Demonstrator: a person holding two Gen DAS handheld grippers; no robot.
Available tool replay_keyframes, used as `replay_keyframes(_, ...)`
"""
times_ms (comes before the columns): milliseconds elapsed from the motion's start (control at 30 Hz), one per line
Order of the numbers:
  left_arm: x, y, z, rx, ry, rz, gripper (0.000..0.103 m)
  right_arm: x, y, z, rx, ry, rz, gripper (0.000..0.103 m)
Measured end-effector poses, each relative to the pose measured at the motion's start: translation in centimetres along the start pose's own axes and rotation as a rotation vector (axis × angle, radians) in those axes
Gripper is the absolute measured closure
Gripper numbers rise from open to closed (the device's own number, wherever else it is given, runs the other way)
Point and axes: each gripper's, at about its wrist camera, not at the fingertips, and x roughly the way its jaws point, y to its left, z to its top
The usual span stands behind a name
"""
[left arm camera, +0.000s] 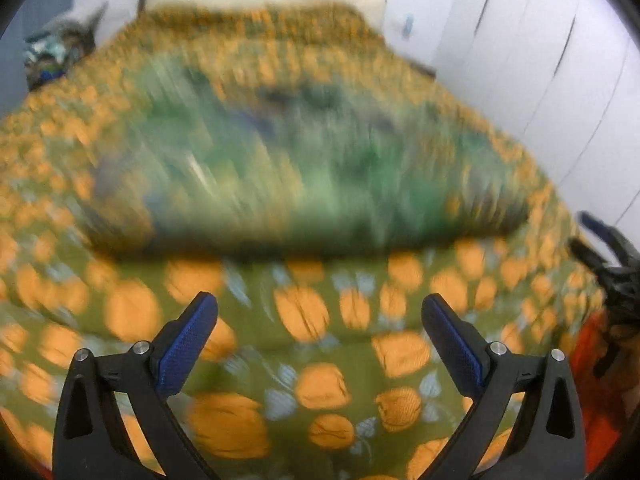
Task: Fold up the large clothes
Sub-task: 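Grasp the folded jacket's edge with the right tool and lift it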
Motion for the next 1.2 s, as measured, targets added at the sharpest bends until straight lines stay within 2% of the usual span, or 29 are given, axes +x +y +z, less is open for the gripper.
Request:
replay_keyframes(33,-1.3,0.5,1.1,0.000,-0.036,0.013,0.000,-2.6,-0.5,0.8,-0.025,-0.106,-0.046,0.000)
replay_keyframes(100,-2.8,1.5,3.3,-0.001,-0.077,0.037,0.000,-5.6,-1.8,1.4,-0.035,-0.213,-0.086,0.000)
replay_keyframes(200,-1.9,2.1,6.8,0.010,-0.059,0.037,0.000,-4.7,-4.6,1.6,0.043,-0.120,-0.029,0.000)
replay_keyframes(300,0.8,0.8,9.6,0.061,-0.010,0.015,0.000,-2.3,-7.5,0.6,0.216,-0.044,0.057,0.000)
replay_keyframes(400,4.8,-0.9,11.3,0.113,0.040,-0.024,0.000,-0.1,-10.5,-0.2,0.425,-0.028,0.177,0.000)
replay_keyframes(467,7.2,-1.9,12.7,0.083,0.058,-0.015,0.001,2.5,-12.4,-0.2,0.524,0.016,0.246,0.000)
replay_keyframes(567,9.8,-3.9,14.0,0.039,0.043,-0.100,0.001,6.8,-14.2,-0.3,0.631,0.101,0.270,0.000)
replay_keyframes(633,12.0,-6.4,14.2,0.093,0.060,-0.179,0.001,9.2,-15.3,-0.6,0.689,0.137,0.264,0.000)
replay_keyframes(700,14.7,-8.2,13.5,0.174,0.126,-0.221,0.000,11.2,-16.3,-1.4,0.750,0.176,0.244,0.000)
replay_keyframes(733,16.4,-8.6,13.0,0.190,0.171,-0.215,0.000,12.2,-16.8,-1.9,0.792,0.182,0.252,0.000)
replay_keyframes(800,21.2,-8.1,11.1,0.170,0.309,-0.158,0.000,13.5,-17.1,-2.8,0.867,0.175,0.272,0.000)
replay_keyframes(833,21.9,-8.0,10.6,0.180,0.316,-0.157,0.000,13.8,-17.1,-3.1,0.898,0.162,0.292,0.000)
replay_keyframes(900,21.2,-8.8,10.2,0.267,0.275,-0.137,0.000,14.5,-16.8,-3.6,0.954,0.128,0.349,0.000)
replay_keyframes(967,20.6,-9.6,10.8,0.314,0.316,-0.124,0.001,15.2,-16.5,-3.8,1.003,0.101,0.372,0.000)
replay_keyframes(1000,19.7,-10.2,11.8,0.333,0.332,-0.116,0.001,15.5,-16.6,-4.0,1.025,0.093,0.369,0.004)
replay_keyframes(1033,19.2,-10.5,12.5,0.331,0.331,-0.125,0.001,15.8,-16.8,-4.1,1.050,0.089,0.360,0.013)
replay_keyframes(1067,17.6,-11.2,14.1,0.309,0.315,-0.177,0.001,15.8,-16.9,-4.1,1.057,0.086,0.337,0.038)
replay_keyframes(1133,15.6,-12.8,16.8,0.277,0.291,-0.278,0.001,14.6,-16.6,-3.3,0.989,0.053,0.289,0.050)
replay_keyframes(1167,15.1,-13.8,18.0,0.275,0.294,-0.319,0.001,13.7,-15.9,-2.3,0.917,0.029,0.263,0.058)
replay_keyframes(1200,14.9,-15.0,18.6,0.281,0.307,-0.347,0.001,12.7,-15.0,-1.0,0.826,0.006,0.230,0.061)
